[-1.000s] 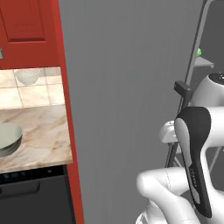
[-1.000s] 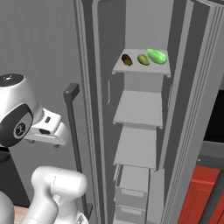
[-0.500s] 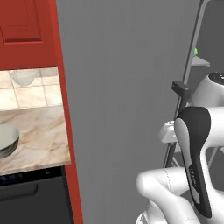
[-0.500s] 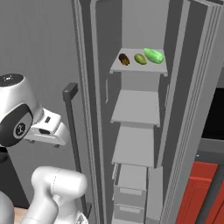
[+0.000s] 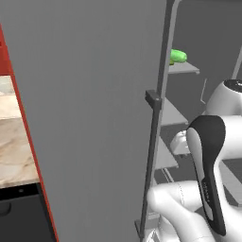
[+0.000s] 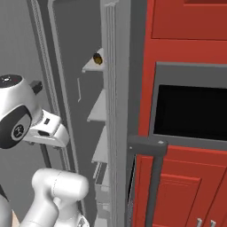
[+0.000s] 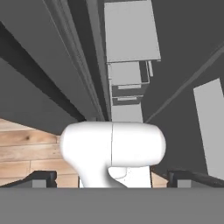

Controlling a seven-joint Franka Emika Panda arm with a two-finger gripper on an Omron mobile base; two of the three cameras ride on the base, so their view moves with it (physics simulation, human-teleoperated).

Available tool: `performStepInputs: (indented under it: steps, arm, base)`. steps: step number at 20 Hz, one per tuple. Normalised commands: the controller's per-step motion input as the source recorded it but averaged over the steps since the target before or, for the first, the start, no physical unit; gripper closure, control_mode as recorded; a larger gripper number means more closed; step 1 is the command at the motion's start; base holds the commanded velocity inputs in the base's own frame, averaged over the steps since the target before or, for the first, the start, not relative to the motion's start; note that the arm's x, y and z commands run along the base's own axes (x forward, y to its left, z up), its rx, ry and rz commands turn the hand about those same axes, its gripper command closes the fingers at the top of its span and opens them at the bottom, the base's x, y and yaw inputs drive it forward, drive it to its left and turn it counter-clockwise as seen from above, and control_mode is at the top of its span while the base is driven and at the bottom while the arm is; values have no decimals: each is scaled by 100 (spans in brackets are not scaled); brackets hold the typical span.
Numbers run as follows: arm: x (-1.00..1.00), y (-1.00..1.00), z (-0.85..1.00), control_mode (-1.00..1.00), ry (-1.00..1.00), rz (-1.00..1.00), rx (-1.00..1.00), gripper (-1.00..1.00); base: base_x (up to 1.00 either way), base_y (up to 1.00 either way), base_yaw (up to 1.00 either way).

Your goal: Take the mango, sweet potato, and corn from the freezer and place them in the bowl on the counter.

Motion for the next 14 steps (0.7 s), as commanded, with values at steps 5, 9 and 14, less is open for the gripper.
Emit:
performStepInputs:
  steps: [5, 9, 14]
  arm:
    - [0, 0, 0, 100, 0, 0, 0, -100]
    - [0, 0, 0, 100, 0, 0, 0, -100]
    - [0, 0, 0, 100, 0, 0, 0, -100]
  base:
    - [8, -61, 0]
    - [22, -53, 2]
    - [26, -61, 2]
